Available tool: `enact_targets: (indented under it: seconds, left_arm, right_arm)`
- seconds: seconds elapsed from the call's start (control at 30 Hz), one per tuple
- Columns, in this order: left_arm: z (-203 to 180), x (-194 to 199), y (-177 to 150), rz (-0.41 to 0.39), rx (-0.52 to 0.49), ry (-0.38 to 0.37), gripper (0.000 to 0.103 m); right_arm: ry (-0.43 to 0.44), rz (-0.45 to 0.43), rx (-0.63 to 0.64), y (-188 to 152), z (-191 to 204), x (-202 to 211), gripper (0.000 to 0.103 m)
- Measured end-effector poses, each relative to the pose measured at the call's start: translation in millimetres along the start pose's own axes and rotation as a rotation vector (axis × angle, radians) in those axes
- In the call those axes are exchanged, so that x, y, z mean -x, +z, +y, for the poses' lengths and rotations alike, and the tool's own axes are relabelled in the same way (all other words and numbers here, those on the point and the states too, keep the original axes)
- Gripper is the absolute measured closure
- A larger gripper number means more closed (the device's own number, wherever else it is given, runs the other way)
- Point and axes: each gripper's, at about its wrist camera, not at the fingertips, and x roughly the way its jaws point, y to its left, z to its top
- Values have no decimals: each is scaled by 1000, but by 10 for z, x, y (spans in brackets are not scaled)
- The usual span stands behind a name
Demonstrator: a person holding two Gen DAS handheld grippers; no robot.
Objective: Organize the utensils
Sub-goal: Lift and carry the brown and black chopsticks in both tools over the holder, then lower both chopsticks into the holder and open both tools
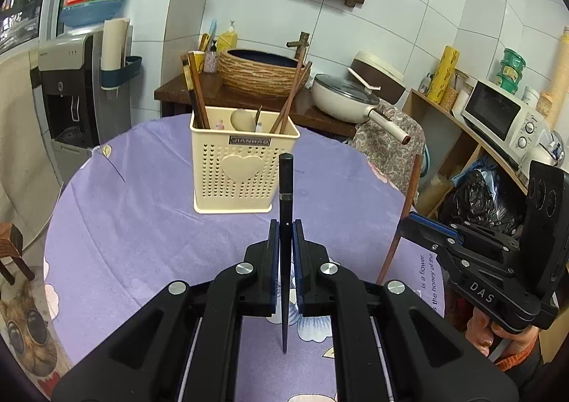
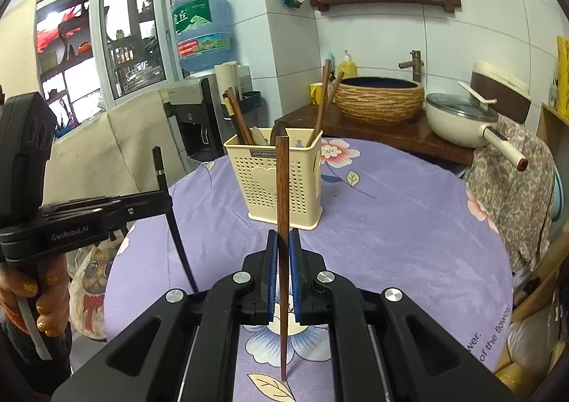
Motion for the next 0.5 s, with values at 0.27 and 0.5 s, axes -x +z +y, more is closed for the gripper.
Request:
enact_targets:
  seconds: [0.27, 0.5]
  left_arm:
    - [28, 40, 73, -10, 9, 6, 96]
    - [57, 44, 210, -27, 5, 13, 96]
  right_arm:
    - [-3, -16, 27, 57, 81, 45, 96]
    - [23, -17, 18, 174, 109, 41, 96]
